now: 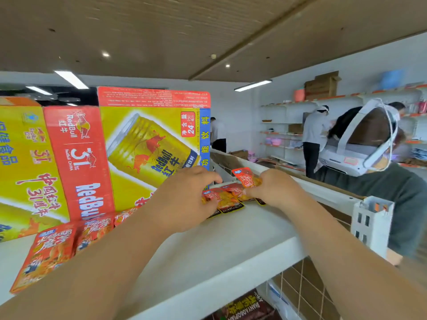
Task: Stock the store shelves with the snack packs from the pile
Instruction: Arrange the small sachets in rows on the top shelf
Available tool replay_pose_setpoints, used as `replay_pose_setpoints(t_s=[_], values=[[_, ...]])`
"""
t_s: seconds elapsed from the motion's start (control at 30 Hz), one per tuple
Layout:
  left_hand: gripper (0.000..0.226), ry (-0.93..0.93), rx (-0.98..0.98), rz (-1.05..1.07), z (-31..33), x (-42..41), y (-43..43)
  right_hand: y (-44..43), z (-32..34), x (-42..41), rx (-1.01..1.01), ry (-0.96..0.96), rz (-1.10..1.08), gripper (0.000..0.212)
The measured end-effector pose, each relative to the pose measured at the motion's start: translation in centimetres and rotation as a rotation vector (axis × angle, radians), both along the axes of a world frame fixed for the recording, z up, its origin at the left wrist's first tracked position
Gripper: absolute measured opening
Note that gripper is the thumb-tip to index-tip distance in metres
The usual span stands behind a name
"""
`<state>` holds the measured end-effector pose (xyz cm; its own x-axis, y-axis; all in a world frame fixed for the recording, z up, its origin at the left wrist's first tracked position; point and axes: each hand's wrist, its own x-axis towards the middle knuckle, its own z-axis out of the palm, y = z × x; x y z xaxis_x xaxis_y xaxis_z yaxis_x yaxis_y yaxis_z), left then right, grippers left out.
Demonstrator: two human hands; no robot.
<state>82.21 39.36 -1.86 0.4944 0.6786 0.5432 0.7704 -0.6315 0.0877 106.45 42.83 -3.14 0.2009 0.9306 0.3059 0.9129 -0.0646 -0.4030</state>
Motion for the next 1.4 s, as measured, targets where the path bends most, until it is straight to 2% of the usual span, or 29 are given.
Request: replay_pose_setpoints(t_s=[0.13,0.27,0.33,0.6,0.77,1.4], values=[[0.036,-0.057,-0.111,-0.01,-0.6,-0.3,0.4,0.9,1.6,-0.7,-0.085,-0.079,0.01,0.044],[0.032,-0.173,-0.251,0.049,-0.6,-2.0,1.2,1.1,3.3,-2.0,-0.013,-0.131,0.041,0.045],[0.028,-0.227,-0.266,0.098,-0.3,-2.9,1.7,0.7,3.6,-3.5,0.039,-0.175,0.079,0.046],[0.017,-0.236,-0.292,0.231,-0.1,-5.2,2.7,-0.6,0.5,-9.9,0.047,-0.387,0.251,0.045],[0.023,-0.228,-0.313,0.222,0.0,-4.9,2.5,0.2,-1.3,-10.3,0.082,-0.386,0.294,0.059],[0.02,-0.265,-0.352,0.226,-0.5,-4.7,2.9,-0.3,-1.4,-11.0,0.096,-0.431,0.329,0.045]])
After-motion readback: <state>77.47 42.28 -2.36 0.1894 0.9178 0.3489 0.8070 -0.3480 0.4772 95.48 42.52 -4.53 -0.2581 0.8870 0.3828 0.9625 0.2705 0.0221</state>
